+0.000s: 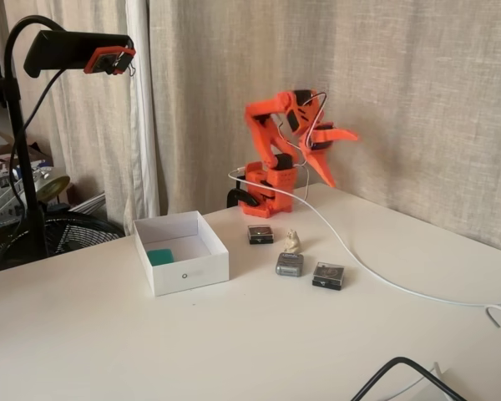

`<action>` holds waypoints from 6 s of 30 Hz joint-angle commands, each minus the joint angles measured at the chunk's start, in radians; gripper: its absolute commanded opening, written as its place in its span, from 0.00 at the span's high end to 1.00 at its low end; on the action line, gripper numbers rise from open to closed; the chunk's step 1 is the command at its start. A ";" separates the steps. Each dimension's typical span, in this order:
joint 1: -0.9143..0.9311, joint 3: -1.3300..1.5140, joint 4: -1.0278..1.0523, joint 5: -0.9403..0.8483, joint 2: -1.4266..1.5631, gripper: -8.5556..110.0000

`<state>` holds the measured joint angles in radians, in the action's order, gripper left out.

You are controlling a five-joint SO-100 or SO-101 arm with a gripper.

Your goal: Grasp the green cube and put it in the bin.

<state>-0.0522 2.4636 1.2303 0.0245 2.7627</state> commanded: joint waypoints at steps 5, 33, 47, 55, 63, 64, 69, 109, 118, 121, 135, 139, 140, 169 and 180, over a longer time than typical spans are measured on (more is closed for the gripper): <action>-0.124 0.328 0.104 0.003 0.477 0.41; -0.187 0.479 0.104 -0.006 0.548 1.00; -0.187 0.479 0.104 -0.006 0.548 1.00; -0.187 0.479 0.104 -0.006 0.548 1.00; -0.187 0.479 0.104 -0.006 0.548 1.00; -0.187 0.479 0.104 -0.006 0.548 1.00; -0.187 0.479 0.104 -0.006 0.548 1.00; -0.187 0.479 0.104 -0.006 0.548 1.00; -0.187 0.479 0.104 -0.006 0.548 1.00; -0.187 0.479 0.104 -0.006 0.548 1.00; -0.187 0.479 0.104 -0.006 0.548 1.00; -0.187 0.479 0.104 -0.006 0.548 1.00; -0.187 0.479 0.104 -0.006 0.548 1.00; -0.187 0.479 0.104 -0.006 0.548 1.00; -0.187 0.479 0.104 -0.006 0.548 1.00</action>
<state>-0.2424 2.9452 1.3438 0.0123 3.3011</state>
